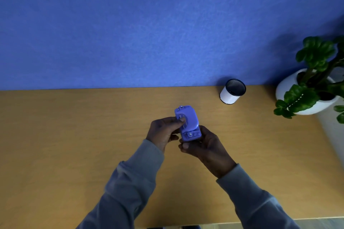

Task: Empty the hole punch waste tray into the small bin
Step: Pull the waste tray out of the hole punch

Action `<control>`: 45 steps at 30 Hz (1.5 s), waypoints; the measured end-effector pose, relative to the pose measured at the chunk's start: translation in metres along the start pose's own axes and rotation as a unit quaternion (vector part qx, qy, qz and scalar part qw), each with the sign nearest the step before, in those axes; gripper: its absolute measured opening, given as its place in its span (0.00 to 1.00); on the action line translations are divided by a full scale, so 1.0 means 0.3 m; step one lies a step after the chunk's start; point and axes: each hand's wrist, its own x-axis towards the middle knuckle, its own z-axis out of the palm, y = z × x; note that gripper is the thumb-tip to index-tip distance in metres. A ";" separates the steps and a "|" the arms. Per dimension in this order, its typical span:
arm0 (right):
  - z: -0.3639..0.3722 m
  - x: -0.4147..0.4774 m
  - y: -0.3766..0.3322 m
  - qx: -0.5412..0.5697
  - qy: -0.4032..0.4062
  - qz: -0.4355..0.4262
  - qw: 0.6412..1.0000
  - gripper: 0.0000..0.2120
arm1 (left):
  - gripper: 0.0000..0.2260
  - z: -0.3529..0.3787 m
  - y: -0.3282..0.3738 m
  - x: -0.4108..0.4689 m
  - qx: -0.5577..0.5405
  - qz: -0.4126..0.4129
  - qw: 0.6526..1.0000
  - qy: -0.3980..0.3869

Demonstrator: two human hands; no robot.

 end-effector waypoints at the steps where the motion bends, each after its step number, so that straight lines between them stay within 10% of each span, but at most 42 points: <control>1: 0.006 0.007 0.000 -0.015 0.002 -0.006 1.000 0.24 | 0.09 0.003 0.002 0.001 0.004 0.003 1.000 0.003; 21: 0.005 0.064 0.022 -0.103 -0.013 0.071 0.992 0.23 | 0.06 -0.032 0.025 0.039 0.066 -0.014 0.998 0.012; 32: 0.003 0.149 -0.032 0.355 -0.025 0.129 0.926 0.37 | 0.06 0.016 0.023 0.037 0.122 -0.004 0.992 -0.029; 45: 0.016 0.209 -0.026 0.388 0.032 0.115 0.914 0.23 | 0.15 0.093 0.043 -0.031 0.311 0.203 0.915 0.159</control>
